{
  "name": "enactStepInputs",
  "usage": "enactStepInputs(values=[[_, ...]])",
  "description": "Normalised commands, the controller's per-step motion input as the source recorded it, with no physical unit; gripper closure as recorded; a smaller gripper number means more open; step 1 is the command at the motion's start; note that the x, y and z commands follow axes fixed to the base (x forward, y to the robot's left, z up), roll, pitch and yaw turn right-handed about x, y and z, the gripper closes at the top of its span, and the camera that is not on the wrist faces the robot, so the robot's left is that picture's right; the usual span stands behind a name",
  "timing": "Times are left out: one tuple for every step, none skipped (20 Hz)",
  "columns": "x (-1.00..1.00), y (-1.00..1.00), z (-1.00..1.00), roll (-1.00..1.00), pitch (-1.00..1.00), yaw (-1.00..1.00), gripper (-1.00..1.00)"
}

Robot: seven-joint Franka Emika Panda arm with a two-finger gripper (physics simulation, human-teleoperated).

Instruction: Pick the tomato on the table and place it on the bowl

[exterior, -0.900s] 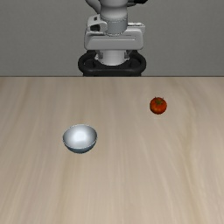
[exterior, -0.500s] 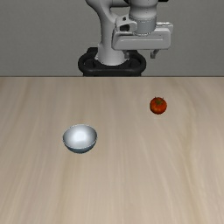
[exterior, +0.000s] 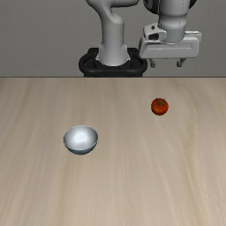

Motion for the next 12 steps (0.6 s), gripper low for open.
enactStepInputs(values=[[0.0,0.0,-1.0,0.0,0.0,0.0,-1.0],[0.0,0.0,-1.0,0.0,0.0,0.0,-1.0],[0.0,0.0,-1.0,0.0,0.0,0.0,-1.0],[0.0,0.0,-1.0,0.0,0.0,0.0,-1.0],[0.0,0.0,-1.0,0.0,0.0,0.0,-1.0],[0.0,0.0,-1.0,0.0,0.0,0.0,-1.0],[0.0,0.0,-1.0,0.0,0.0,0.0,-1.0],[0.0,0.0,-1.0,0.0,0.0,0.0,-1.0],[0.0,0.0,-1.0,0.0,0.0,0.0,-1.0],[0.0,0.0,-1.0,0.0,0.0,0.0,-1.0],[0.0,0.0,-1.0,0.0,0.0,0.0,-1.0],[0.0,0.0,-1.0,0.0,0.0,0.0,-1.0]])
